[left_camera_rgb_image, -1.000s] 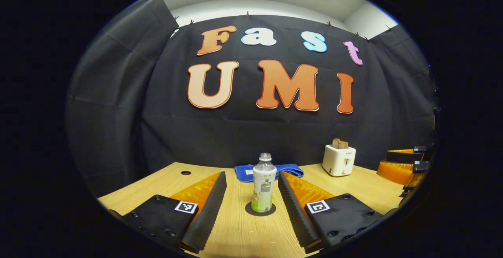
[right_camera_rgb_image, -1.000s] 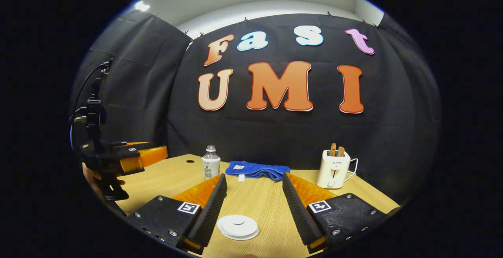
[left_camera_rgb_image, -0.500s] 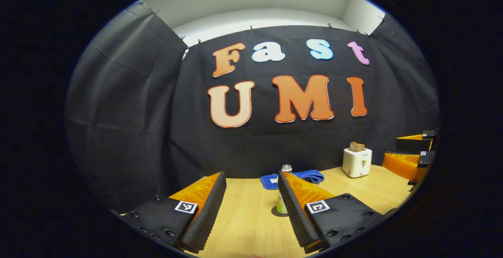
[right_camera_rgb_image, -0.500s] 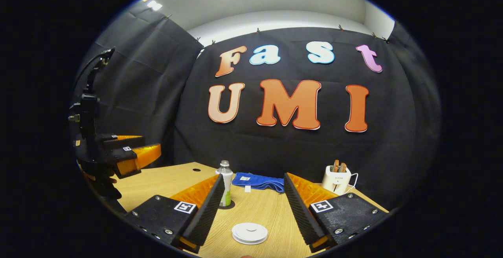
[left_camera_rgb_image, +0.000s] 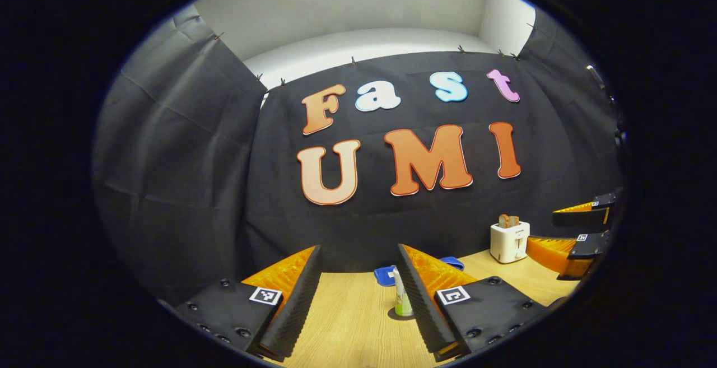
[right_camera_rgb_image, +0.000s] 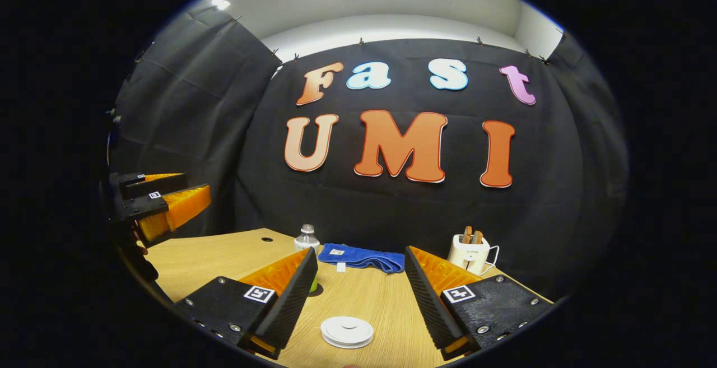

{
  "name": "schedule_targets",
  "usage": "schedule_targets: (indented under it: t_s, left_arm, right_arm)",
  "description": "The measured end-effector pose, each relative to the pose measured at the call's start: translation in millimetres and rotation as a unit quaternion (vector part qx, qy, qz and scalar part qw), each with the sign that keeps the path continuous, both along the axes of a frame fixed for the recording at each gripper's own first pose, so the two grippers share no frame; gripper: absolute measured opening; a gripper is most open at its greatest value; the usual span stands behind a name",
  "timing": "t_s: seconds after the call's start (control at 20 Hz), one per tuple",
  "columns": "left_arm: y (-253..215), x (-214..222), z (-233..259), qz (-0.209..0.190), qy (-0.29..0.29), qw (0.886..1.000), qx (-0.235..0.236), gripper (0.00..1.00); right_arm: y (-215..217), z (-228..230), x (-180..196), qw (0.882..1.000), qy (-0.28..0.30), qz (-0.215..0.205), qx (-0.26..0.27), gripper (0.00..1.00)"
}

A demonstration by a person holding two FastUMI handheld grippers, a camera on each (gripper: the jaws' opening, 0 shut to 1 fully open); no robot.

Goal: Open the teacup lid with one hand, grasp the water bottle and pour water into the teacup with the other hand; after pouring, place the water bottle on the coaster and then close the teacup lid.

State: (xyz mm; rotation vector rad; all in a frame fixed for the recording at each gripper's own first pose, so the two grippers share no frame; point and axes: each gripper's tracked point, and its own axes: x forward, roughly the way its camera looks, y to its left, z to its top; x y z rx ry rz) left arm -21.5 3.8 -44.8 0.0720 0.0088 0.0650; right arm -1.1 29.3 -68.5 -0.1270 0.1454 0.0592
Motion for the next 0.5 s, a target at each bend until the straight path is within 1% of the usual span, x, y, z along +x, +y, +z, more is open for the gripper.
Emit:
schedule_targets:
  t_s: [0.05,0.15,0.5]
  left_arm:
    - [3.2,0.3,-1.7,0.005,0.003,1.0,-0.003,0.86]
    - [5.1,2.4,-3.4,0.005,0.007,1.0,-0.012,0.85]
    - [16.4,3.8,-0.3,0.017,0.005,1.0,-0.015,0.86]
  right_arm:
    - [-9.9,-0.8,2.1,1.0,-0.004,-0.015,-0.012,0.93]
    - [-14.1,-2.0,2.8,1.0,-0.004,-0.025,-0.017,0.94]
    - [-17.0,2.2,2.2,1.0,-0.001,-0.026,0.006,0.93]
